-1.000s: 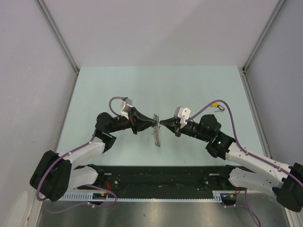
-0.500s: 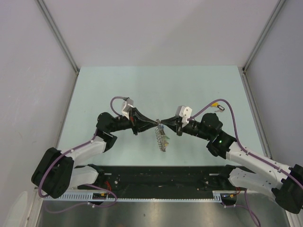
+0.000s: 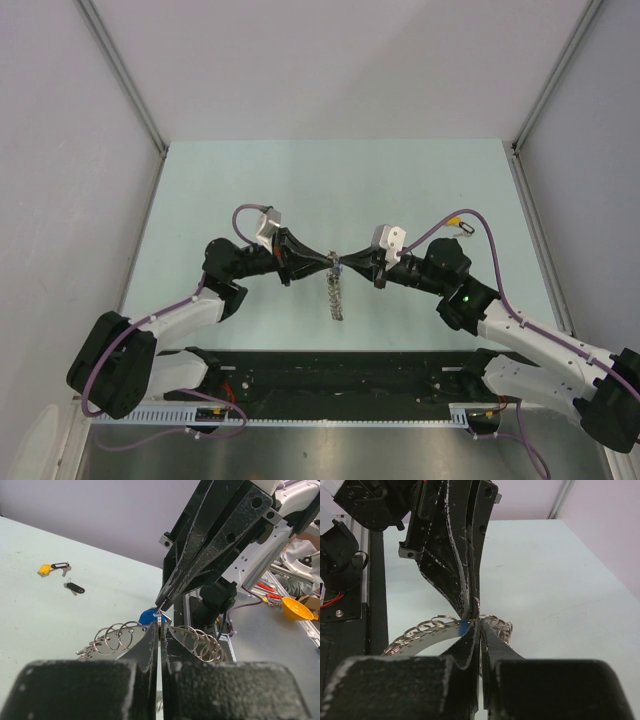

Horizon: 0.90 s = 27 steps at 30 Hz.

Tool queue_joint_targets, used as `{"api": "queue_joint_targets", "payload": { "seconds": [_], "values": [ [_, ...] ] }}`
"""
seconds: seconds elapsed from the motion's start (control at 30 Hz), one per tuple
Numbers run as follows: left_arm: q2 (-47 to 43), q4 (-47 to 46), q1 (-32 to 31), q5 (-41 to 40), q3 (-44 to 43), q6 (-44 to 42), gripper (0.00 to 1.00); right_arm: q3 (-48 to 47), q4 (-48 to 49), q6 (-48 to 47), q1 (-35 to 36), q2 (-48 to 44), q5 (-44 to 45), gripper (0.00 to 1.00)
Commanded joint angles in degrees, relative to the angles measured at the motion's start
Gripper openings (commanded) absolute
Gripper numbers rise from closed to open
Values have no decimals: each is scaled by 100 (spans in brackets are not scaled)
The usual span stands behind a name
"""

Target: Put the keys on the keyring

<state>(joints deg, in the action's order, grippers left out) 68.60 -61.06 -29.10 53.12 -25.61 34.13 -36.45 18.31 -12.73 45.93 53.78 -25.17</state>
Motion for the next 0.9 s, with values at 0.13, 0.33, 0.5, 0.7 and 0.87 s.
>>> {"api": "queue_joint_targets", "payload": {
  "seconds": [0.13,0.33,0.5,0.7,0.87],
  "values": [
    [-31,-451,-17,49,-208,120,0,-64,156,-45,-32,-104,-173,0],
    [-22,-460,-16,58,-217,129,0,-56,165,-36,-49,-104,-199,0],
    [-13,-460,-16,49,-199,120,0,-64,173,-36,-41,-122,-252,0],
    [-13,-451,-8,23,-208,120,1,-56,165,-28,-58,-148,-287,0],
    [-13,-460,-8,40,-199,138,0,-64,182,-10,-67,-122,-304,0]
  ]
}}
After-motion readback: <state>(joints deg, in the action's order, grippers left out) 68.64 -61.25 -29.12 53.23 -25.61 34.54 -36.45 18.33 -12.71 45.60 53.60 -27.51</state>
